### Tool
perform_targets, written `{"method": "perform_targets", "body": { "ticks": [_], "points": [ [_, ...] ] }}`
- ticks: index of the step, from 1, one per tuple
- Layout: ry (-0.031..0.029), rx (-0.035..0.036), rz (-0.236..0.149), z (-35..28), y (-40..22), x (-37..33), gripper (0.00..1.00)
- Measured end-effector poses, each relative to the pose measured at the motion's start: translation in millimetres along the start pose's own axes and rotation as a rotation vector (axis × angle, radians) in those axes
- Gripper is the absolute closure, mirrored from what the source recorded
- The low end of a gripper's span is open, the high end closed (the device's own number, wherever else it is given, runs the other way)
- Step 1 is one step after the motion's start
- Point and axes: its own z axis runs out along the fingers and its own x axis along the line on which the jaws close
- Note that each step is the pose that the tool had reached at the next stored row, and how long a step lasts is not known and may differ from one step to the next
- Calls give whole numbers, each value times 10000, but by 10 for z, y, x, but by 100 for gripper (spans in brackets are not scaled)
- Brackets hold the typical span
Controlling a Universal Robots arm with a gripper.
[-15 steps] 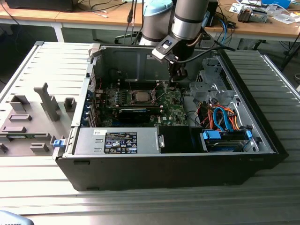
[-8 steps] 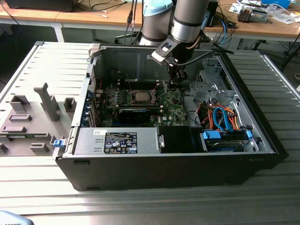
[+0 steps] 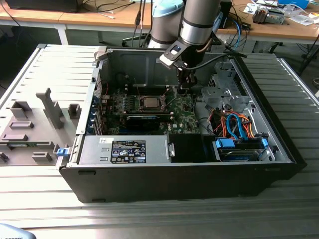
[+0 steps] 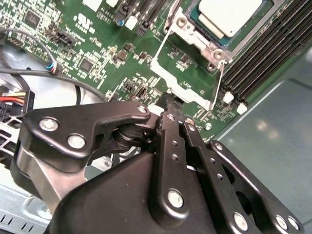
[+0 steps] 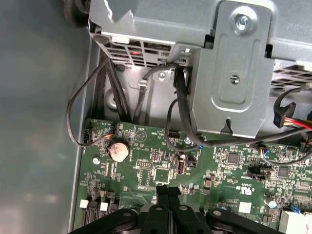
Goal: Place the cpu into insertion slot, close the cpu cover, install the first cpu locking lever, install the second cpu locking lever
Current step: 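Close the cpu cover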
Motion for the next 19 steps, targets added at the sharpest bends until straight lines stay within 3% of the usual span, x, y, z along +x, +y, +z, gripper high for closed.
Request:
{"method": "perform_targets", "body": {
  "ticks": [6,19],
  "points": [
    [0,-4,-1,3,-68,10,89],
    [-1,-3,0,8,-106,15,89]
  ]
}}
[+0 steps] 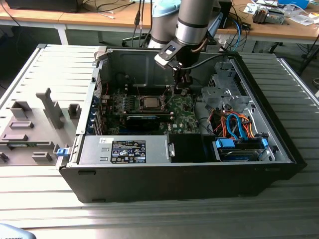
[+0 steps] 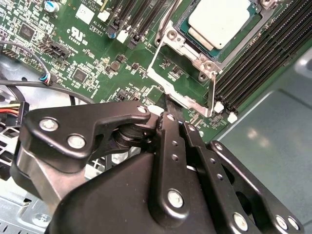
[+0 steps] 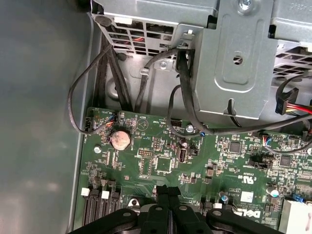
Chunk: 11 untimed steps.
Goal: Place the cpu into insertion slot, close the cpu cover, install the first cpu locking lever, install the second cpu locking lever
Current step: 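Close the cpu cover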
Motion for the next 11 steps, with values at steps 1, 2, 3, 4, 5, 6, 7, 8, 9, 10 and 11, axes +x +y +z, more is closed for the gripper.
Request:
{"method": "perform_targets", "body": {
  "ticks": [1,2,3,4,5,6,7,8,9,10,11],
  "points": [
    [0,0,-1,1,-2,0,89],
    [1,-1,-1,1,-6,1,89],
    [1,-1,0,2,-11,1,89],
    [1,-1,0,2,-15,2,89],
    [1,-1,-1,3,-22,3,89],
    [1,-1,-2,3,-28,4,89],
    [0,0,0,3,-36,5,89],
    [1,-1,-1,4,-43,6,89],
    [0,-1,-1,4,-54,8,89],
    [0,-1,0,5,-60,9,89],
    [1,0,-1,6,-69,10,89]
  ]
}}
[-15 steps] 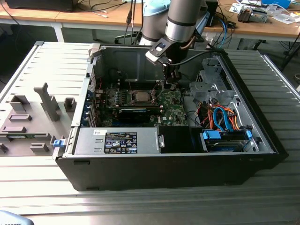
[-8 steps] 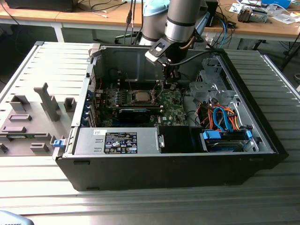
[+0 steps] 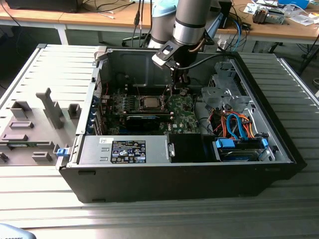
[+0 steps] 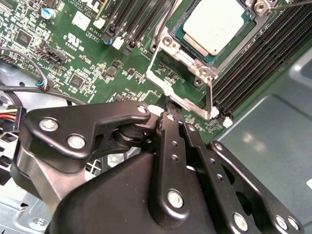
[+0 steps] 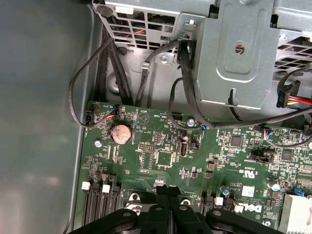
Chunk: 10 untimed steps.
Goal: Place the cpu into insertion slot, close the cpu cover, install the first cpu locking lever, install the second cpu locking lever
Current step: 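Close the cpu cover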
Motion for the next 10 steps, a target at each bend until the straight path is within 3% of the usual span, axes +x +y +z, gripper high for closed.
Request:
{"method": "perform_targets", "body": {
  "ticks": [10],
  "points": [
    [0,-1,0,6,-49,7,89]
  ]
}}
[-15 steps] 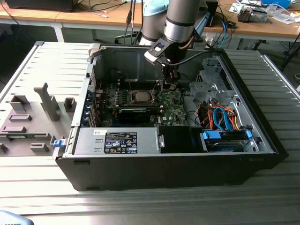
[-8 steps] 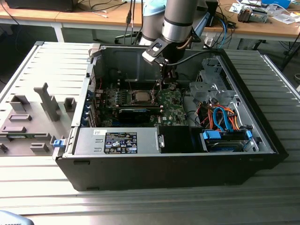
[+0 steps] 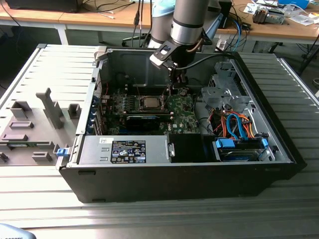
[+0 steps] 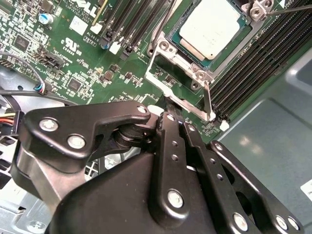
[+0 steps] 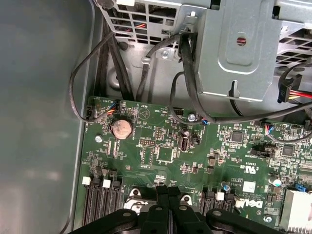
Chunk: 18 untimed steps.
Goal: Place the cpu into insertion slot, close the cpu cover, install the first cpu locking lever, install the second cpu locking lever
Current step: 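Close the cpu cover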
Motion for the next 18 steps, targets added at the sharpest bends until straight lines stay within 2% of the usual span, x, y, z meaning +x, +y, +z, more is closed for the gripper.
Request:
{"method": "perform_targets", "body": {
  "ticks": [18],
  "points": [
    [-1,1,0,11,-76,11,89]
  ]
}}
